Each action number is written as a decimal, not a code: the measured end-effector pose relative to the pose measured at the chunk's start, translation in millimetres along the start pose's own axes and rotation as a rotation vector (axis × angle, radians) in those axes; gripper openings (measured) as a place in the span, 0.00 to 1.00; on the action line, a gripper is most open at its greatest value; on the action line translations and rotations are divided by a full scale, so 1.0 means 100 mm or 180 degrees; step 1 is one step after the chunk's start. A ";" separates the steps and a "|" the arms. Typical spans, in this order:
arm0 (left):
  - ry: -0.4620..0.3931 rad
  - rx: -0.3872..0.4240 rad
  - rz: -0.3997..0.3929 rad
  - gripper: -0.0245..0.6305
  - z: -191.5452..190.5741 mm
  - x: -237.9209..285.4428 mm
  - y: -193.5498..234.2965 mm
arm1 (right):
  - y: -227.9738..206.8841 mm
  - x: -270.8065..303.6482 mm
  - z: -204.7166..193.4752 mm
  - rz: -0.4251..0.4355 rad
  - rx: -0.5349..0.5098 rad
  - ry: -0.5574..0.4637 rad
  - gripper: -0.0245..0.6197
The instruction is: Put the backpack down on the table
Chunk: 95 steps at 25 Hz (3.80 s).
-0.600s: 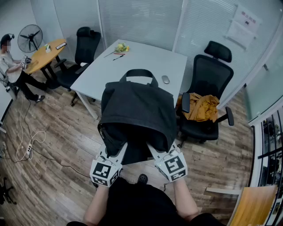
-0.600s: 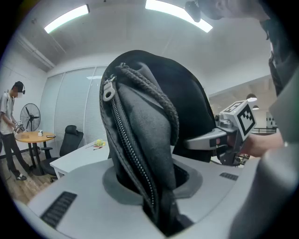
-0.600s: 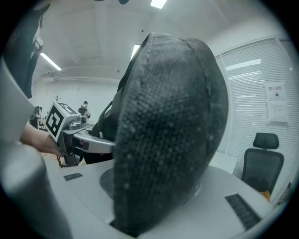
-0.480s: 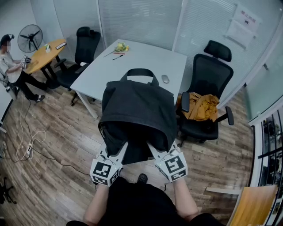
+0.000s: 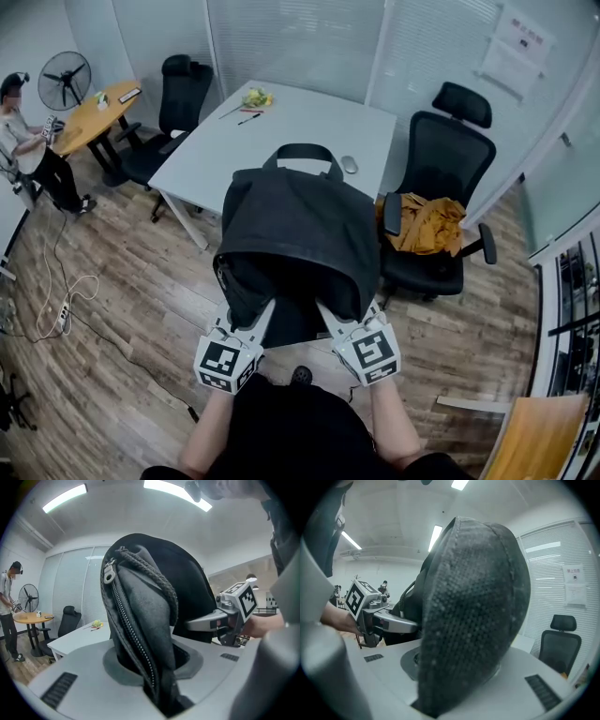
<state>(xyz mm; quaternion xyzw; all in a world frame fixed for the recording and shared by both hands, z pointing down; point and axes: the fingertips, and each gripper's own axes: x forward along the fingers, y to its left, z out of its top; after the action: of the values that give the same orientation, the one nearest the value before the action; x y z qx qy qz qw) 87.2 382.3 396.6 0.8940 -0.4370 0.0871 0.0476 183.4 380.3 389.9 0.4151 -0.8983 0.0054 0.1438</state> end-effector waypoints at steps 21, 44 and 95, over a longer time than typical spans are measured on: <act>0.0146 -0.0037 0.0171 0.19 -0.23 0.12 -0.12 | -0.11 -0.02 -0.29 0.0271 0.0219 0.0000 0.20; 0.0079 -0.0021 0.0127 0.19 -0.04 0.78 1.07 | -0.55 1.21 0.06 0.0210 0.0216 0.0123 0.19; 0.0116 -0.0314 0.0398 0.19 -0.12 1.36 3.44 | -0.67 3.68 0.50 0.0569 0.0173 0.0326 0.19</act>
<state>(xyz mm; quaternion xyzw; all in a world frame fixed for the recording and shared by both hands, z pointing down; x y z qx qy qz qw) -104.0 67.7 438.4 0.8597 -0.4949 0.0845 0.0940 -5.2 55.6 431.2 0.3362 -0.9228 0.0637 0.1771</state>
